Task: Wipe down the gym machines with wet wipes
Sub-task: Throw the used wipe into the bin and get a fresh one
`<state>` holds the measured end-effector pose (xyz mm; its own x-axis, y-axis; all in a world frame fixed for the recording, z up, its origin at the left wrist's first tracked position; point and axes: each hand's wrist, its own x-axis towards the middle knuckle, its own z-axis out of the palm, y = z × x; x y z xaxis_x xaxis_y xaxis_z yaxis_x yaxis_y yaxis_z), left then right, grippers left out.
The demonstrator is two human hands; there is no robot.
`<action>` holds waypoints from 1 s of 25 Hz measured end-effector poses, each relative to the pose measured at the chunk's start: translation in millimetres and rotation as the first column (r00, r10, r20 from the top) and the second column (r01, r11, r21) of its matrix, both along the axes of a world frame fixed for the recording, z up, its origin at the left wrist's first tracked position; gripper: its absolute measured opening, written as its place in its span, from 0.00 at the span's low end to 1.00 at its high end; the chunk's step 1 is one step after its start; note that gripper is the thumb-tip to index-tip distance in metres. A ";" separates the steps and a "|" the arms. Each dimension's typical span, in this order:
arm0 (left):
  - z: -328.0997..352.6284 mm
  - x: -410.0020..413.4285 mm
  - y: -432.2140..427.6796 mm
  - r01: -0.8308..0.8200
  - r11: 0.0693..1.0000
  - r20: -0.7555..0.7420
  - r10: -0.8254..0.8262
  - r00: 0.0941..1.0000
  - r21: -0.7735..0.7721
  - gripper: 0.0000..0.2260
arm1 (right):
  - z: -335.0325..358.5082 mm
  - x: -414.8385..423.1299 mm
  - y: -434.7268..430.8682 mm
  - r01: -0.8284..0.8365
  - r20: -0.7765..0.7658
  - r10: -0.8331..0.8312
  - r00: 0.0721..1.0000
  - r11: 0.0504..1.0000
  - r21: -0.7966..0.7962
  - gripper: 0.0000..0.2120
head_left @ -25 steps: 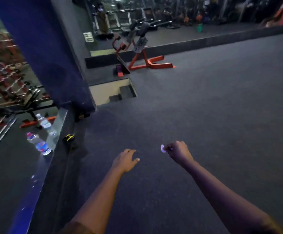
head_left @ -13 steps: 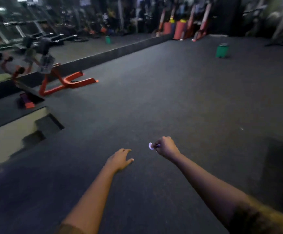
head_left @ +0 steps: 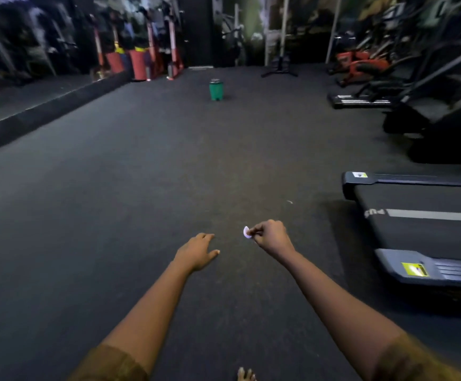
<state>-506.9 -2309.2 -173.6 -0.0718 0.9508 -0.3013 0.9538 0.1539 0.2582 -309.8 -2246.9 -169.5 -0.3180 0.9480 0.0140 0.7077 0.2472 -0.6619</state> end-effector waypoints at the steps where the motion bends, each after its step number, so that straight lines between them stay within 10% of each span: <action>1: 1.8 1.6 37.2 0.023 1.000 0.010 -0.023 1.000 -0.009 0.27 | 1.9 4.5 32.0 0.038 -0.005 -0.038 0.999 0.999 0.001 0.07; 25: 19.9 111.5 909.1 0.518 0.855 0.021 -0.518 0.855 -0.006 0.25 | 14.9 144.9 791.9 0.502 0.094 -0.501 0.860 0.865 0.020 0.12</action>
